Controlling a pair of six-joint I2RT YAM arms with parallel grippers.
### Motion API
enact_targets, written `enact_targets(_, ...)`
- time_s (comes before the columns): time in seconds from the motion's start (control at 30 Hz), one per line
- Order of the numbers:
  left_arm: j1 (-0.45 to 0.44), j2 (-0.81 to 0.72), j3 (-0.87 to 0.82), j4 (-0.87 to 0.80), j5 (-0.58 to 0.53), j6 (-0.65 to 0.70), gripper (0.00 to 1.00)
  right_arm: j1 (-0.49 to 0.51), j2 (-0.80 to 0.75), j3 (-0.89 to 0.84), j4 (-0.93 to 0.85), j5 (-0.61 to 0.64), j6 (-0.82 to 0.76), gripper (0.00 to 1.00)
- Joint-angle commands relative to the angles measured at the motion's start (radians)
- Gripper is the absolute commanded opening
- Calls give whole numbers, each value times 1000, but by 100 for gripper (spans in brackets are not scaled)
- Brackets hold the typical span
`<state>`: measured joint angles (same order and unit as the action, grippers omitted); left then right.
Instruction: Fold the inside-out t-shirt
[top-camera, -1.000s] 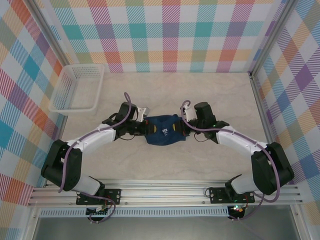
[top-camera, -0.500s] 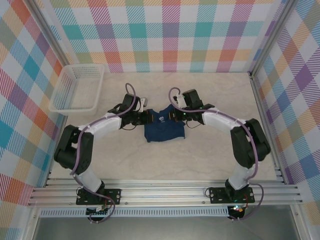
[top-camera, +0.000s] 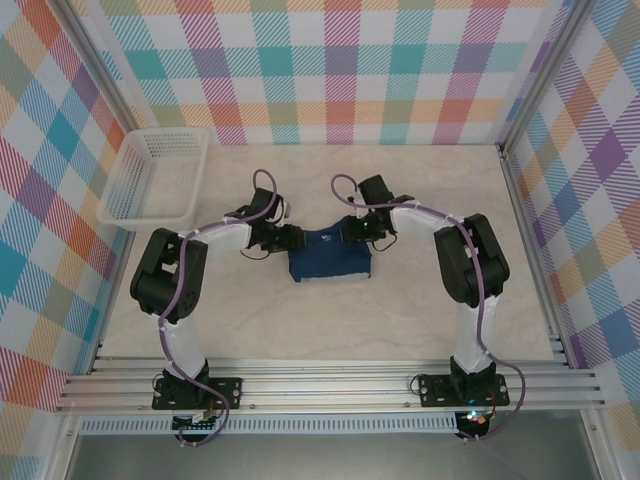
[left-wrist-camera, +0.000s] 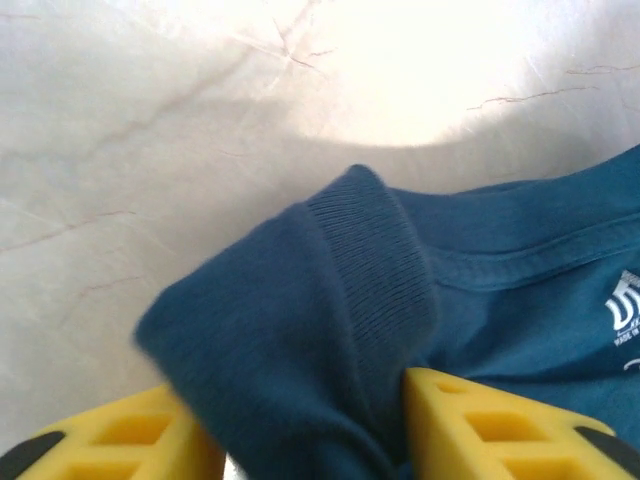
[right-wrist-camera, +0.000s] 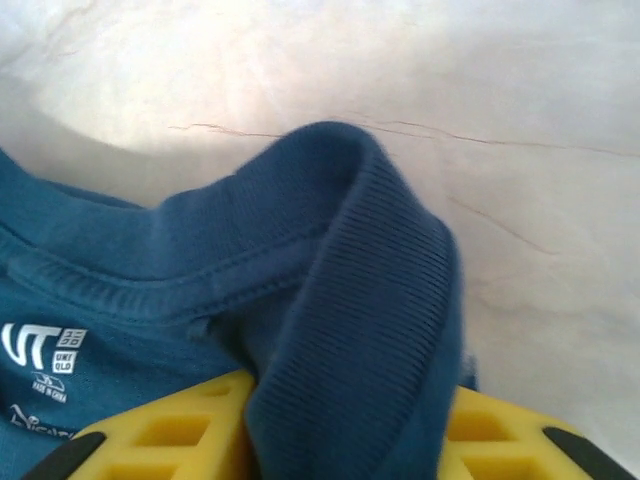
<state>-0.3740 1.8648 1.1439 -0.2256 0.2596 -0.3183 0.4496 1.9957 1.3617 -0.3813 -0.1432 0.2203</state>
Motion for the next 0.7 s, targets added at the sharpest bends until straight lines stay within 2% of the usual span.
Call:
enact_targets(0.0, 9, -84, 0, -41, -54, 9, 53, -27, -104, -8, -94, 38, -17, 41)
enact_targets(0.13, 10, -194, -57, -102, -115, -15, 62, -31, -212, -54, -113, 46, -30, 47)
enact_targets(0.2, 5, -275, -126, -64, -58, -44, 70, -26, -268, -94, -80, -7, -19, 53)
enact_targets(0.3, -15, -349, -202, 52, 90, -87, 70, 0, -296, -140, 9, -121, 25, 51)
enact_targets(0.4, -58, -337, -205, 115, 188, -120, 67, 22, -239, -136, 80, -228, 93, 46)
enact_targets(0.47, -84, -299, -195, 131, 196, -134, 65, 23, -190, -130, 122, -268, 135, 43)
enact_targets(0.67, -106, -162, -195, 159, 171, -122, 61, -5, -61, -100, 98, -207, 147, 35)
